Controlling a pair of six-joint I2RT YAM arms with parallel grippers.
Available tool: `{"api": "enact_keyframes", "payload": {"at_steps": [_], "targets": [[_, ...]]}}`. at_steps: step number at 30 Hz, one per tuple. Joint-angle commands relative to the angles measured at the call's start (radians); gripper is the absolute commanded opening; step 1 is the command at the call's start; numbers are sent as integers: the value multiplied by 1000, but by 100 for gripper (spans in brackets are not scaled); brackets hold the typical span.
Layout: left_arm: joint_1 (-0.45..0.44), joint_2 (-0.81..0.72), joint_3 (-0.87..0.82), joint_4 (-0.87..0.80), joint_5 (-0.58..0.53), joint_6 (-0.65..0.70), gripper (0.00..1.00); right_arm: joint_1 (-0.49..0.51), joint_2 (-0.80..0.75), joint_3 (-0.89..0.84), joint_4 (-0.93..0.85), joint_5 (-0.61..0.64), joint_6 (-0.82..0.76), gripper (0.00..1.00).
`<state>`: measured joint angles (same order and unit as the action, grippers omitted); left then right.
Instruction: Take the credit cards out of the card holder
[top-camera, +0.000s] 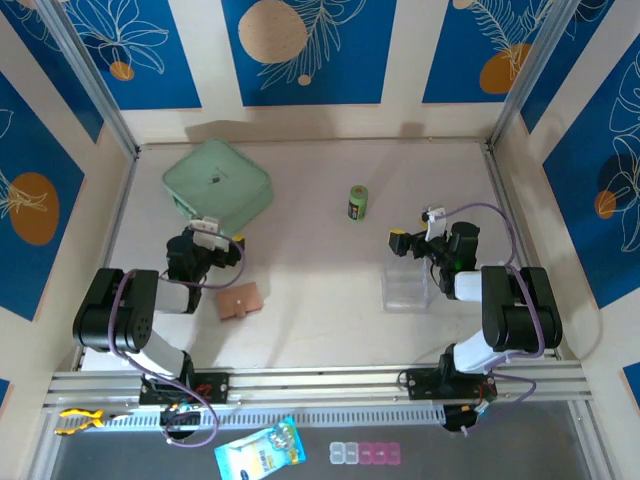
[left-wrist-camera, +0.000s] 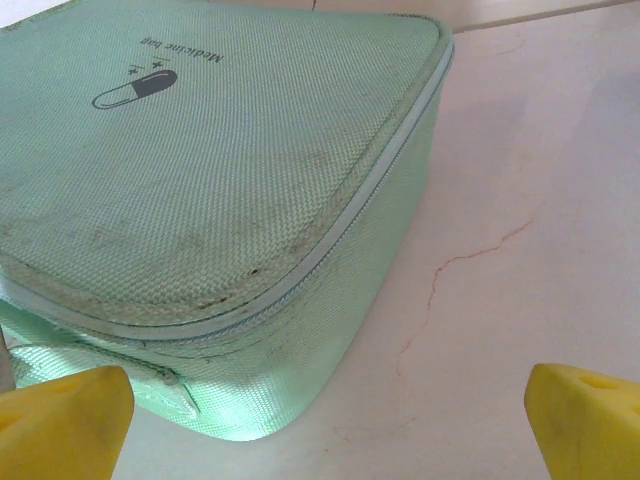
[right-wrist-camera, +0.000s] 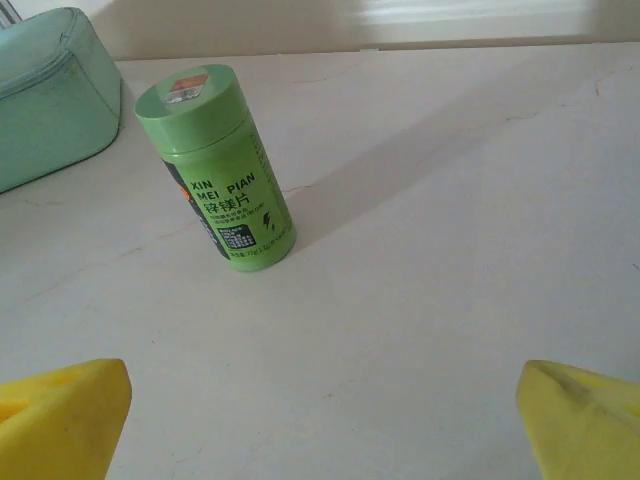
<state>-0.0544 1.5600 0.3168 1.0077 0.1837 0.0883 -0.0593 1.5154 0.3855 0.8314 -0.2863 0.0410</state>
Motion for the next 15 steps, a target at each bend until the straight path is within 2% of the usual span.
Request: {"api": "enact_keyframes", "payload": {"at_steps": [1, 15], "targets": [[13, 2, 16, 4, 30, 13, 100, 0, -1, -3, 32, -13, -17, 99], [14, 3, 32, -22, -6, 1, 100, -4, 0, 0, 28, -14, -17, 99]]}}
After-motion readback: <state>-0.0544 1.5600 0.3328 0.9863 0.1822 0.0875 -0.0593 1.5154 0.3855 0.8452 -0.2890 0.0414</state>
